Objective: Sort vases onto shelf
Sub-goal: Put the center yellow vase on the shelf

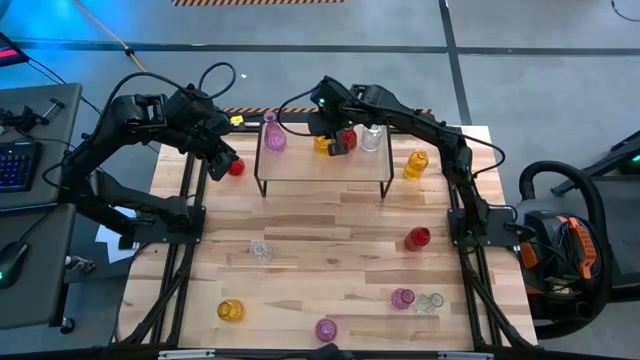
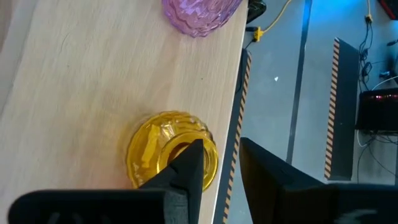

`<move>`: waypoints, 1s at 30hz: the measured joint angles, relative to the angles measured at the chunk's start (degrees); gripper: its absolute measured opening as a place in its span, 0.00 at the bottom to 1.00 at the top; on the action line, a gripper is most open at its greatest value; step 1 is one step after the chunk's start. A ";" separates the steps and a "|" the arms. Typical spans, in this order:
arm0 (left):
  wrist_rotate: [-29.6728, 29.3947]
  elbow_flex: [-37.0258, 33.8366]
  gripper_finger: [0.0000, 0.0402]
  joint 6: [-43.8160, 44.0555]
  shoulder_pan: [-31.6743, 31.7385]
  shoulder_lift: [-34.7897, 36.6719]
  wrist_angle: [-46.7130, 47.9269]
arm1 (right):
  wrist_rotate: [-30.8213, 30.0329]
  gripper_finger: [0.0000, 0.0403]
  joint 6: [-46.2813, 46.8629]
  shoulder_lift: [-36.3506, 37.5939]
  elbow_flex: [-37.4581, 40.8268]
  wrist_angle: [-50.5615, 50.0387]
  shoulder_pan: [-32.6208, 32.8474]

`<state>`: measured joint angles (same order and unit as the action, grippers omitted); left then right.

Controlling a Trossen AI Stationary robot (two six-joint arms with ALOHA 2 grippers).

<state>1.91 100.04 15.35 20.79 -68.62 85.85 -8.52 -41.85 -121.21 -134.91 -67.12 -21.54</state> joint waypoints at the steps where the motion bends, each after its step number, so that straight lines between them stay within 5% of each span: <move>1: 0.00 0.01 0.21 -0.02 0.00 0.00 -0.01 | -0.06 0.21 0.00 0.00 0.00 -0.12 0.00; 30: 0.00 -0.01 0.21 -0.02 0.00 -0.02 -0.01 | 4.14 0.21 0.90 -1.49 0.74 5.31 -0.24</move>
<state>1.91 100.03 15.33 20.79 -68.64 85.84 -4.38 -40.95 -122.69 -134.17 -61.81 -21.78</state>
